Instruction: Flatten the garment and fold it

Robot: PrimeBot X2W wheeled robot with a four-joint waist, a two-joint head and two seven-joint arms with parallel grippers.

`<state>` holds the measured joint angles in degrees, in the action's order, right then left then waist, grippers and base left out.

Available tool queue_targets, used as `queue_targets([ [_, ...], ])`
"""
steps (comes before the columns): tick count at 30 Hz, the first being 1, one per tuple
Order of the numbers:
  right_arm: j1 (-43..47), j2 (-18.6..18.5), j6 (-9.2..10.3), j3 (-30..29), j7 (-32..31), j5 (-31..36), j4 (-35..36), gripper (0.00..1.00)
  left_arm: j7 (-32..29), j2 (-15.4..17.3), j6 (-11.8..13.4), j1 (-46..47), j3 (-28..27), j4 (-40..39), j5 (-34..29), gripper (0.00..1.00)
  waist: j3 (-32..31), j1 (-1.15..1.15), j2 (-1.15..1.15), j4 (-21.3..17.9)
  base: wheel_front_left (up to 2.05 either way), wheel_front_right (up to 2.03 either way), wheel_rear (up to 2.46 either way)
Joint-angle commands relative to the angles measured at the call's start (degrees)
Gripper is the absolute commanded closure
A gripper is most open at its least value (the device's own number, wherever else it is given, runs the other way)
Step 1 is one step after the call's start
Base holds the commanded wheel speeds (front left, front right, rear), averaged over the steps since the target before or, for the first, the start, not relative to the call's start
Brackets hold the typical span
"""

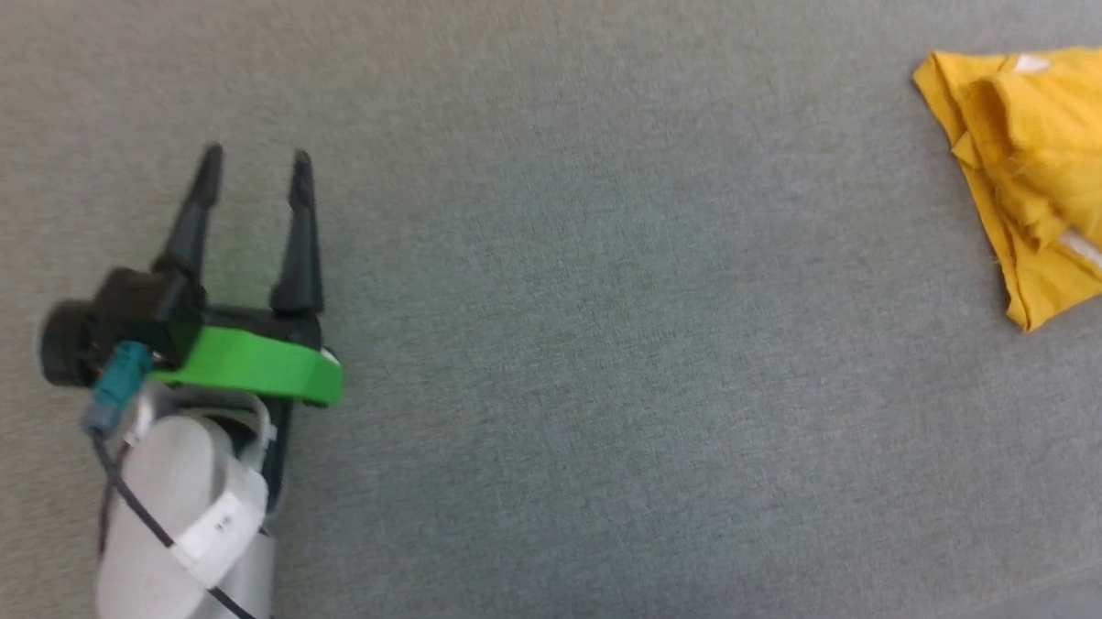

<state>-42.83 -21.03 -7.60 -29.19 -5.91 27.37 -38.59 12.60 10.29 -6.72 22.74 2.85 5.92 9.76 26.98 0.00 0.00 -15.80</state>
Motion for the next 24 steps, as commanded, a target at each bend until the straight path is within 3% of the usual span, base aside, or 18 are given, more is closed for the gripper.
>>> queue_targets([
  [1, 1.4, 0.1, 0.11, -0.4, 1.3, -1.3, -0.5, 0.0, 0.7, -0.5, 0.4, -1.2, 0.1, 1.1, 0.7, 0.0, -5.4, 0.0, 0.0, 2.6, 0.0, 0.0, 0.0],
  [6, 5.2, 0.6, 0.11, 2.0, 7.0, -8.6, -1.2, 0.0, 1.8, -2.2, 0.3, -3.5, 0.5, 4.8, 1.9, 0.0, -11.2, 0.0, 0.0, 4.7, 0.0, 0.0, 0.0],
  [10, 9.5, 3.4, 0.11, 6.2, 11.2, -17.5, 2.2, 0.0, 2.2, -3.2, 0.2, -5.3, 0.7, 6.9, 2.9, 0.0, -15.2, 0.0, 0.0, 6.4, 0.0, 0.0, 0.0],
  [17, 22.1, 8.8, 0.11, 14.2, 14.8, -29.7, 17.4, 0.0, 2.4, -5.0, 0.2, -8.5, 1.0, 9.1, 4.5, 0.0, -20.6, 0.0, 0.0, 9.4, 0.0, 0.0, 0.0],
  [24, 33.4, 14.7, 0.11, 18.9, 14.4, -31.9, 30.8, 0.0, 2.4, -6.0, 0.2, -10.6, 0.4, 10.0, 5.2, 0.0, -23.0, 0.0, 0.0, 12.3, 0.0, 0.0, 0.0],
])
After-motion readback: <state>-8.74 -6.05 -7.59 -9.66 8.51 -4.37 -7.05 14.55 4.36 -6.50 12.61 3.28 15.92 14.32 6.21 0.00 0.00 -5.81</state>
